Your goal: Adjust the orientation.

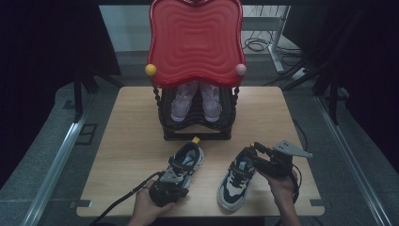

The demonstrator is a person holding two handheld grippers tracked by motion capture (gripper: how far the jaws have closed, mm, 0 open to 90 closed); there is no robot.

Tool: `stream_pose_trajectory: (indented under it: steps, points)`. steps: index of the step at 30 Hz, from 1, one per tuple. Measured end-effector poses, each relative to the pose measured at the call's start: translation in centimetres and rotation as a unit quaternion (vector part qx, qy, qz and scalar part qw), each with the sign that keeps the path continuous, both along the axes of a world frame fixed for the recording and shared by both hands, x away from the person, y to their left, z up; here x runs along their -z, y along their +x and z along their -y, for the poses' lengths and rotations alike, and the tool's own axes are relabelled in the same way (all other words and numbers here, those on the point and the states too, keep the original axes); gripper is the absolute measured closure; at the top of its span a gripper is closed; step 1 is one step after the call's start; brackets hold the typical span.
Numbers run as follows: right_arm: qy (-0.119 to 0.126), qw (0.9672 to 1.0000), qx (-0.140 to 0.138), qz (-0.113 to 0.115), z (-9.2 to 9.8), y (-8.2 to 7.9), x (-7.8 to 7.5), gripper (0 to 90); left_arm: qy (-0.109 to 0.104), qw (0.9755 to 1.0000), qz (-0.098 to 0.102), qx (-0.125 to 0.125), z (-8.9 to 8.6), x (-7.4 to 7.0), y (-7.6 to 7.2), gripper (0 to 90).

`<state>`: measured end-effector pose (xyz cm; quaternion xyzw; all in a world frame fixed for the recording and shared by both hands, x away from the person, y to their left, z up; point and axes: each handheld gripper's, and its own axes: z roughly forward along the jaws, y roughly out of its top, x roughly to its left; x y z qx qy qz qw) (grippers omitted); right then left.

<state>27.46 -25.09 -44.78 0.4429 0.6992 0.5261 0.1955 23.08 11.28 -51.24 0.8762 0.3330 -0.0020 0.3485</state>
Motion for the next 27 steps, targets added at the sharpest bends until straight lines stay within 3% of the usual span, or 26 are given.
stream_pose_trajectory:
  steps: [7,27]
  points:
    - [0.003,1.0000,0.002,0.001,0.2,-0.1,-0.1,50.6,-0.006,0.9999,-0.010,-0.005,-1.0,0.2,-0.1,90.0]
    - [0.002,1.0000,0.004,0.000,0.2,0.0,0.0,50.6,-0.006,0.9993,-0.014,-0.035,-4.1,-0.2,0.7,90.0]
